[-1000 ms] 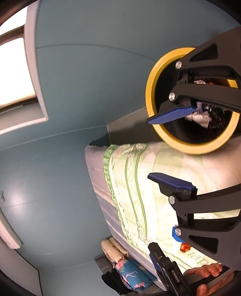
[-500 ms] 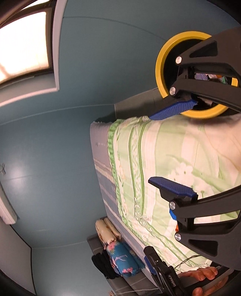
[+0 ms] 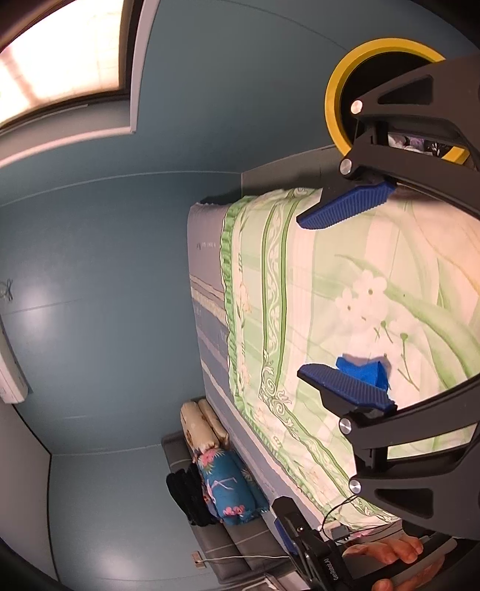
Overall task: Collect trash
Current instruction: 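Move both open tools back over the blue bag and orange peel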
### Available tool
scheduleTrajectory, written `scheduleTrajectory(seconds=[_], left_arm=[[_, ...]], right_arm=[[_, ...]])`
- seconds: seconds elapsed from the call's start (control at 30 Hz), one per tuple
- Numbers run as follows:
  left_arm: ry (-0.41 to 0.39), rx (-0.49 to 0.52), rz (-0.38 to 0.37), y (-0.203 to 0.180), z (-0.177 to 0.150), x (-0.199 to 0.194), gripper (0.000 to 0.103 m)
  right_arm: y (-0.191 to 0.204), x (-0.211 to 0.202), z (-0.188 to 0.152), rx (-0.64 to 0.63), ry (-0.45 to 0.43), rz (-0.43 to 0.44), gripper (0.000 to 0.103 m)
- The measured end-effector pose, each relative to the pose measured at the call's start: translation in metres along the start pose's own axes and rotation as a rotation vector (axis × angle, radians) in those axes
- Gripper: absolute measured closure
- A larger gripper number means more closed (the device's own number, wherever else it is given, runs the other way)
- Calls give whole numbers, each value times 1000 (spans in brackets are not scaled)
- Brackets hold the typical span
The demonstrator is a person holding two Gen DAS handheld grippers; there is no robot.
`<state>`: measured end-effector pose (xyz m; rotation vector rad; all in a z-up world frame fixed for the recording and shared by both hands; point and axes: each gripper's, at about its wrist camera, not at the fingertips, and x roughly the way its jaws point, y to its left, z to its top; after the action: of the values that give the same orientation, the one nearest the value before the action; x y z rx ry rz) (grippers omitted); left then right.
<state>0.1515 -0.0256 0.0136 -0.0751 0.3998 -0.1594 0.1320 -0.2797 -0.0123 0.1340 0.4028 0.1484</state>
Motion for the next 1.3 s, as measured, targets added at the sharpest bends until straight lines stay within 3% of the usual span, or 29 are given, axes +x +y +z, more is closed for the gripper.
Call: scheduleTrajectory(seconds=[0.37,0.5,0.7,1.1,1.3], left_arm=[[-2,-33,67,32,-7,-8,8],[-3,-43,100,45,-8,-7,8],[33,-72,129,68,-13,7,8],[203,-66,196,110,-53,68,8],[347,-34,237,128,-86,114,8]], right_arm=[[38,11,-6,-75,23,57,22],[52,18,-9,-95,31,84,14],[73,37,-19,-143,61,130,11],[104,101,-58,-240,203,194,11],[113,133,-78,-264,275,213,11]])
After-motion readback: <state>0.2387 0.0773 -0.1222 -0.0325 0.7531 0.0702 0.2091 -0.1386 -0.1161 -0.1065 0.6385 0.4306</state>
